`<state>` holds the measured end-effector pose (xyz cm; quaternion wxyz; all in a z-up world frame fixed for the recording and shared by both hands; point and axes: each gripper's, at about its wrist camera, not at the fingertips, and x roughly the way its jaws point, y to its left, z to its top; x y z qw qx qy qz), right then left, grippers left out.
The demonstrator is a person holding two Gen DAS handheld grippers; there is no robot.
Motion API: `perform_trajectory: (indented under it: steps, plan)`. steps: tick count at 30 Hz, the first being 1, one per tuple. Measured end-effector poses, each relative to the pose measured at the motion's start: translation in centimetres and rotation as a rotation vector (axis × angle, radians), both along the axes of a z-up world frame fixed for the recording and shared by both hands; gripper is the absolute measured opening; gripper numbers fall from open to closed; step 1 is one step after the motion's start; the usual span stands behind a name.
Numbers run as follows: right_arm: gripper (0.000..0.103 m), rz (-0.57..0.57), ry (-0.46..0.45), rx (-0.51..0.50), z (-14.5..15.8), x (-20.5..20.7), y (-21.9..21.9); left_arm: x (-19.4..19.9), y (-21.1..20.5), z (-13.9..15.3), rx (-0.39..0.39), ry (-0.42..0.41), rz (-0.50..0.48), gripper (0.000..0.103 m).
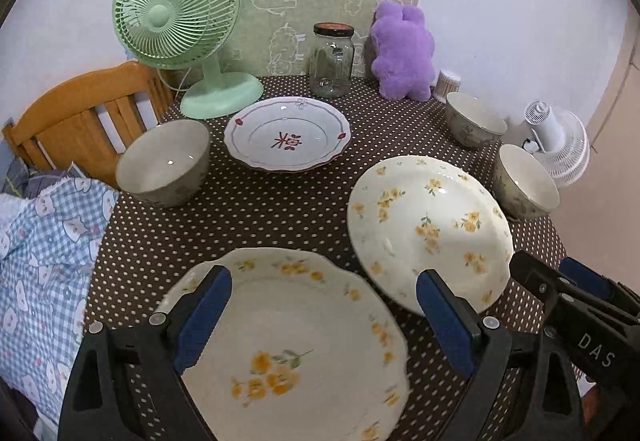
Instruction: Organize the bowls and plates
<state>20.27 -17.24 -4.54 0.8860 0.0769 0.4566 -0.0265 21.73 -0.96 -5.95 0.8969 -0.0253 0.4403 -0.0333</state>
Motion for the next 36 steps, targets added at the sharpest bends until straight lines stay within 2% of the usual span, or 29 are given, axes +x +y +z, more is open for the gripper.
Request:
perform_trajectory:
  steps: [3, 17, 33, 36]
  plan:
    - [0.082, 0.019, -0.008, 0.002, -0.3, 1.1, -1.6, 0.6, -1.4, -0.3, 0.009, 0.006, 0.024, 0.094]
    - [0.082, 0.022, 0.022, -0.010, -3.1, 6.0, -5.9, 5.2, -5.7, -3.6, 0.054, 0.064, 0.082, 0.097]
    - [0.082, 0.042, 0.073, -0.005, -6.9, 10.5, -6.3, 10.4, -7.0, -7.5, 0.114, 0.124, 0.079, 0.097]
    - [0.082, 0.036, 0.092, -0.004, -7.8, 11.1, -6.3, 11.1, -6.6, -8.3, 0.075, 0.153, 0.099, 0.097]
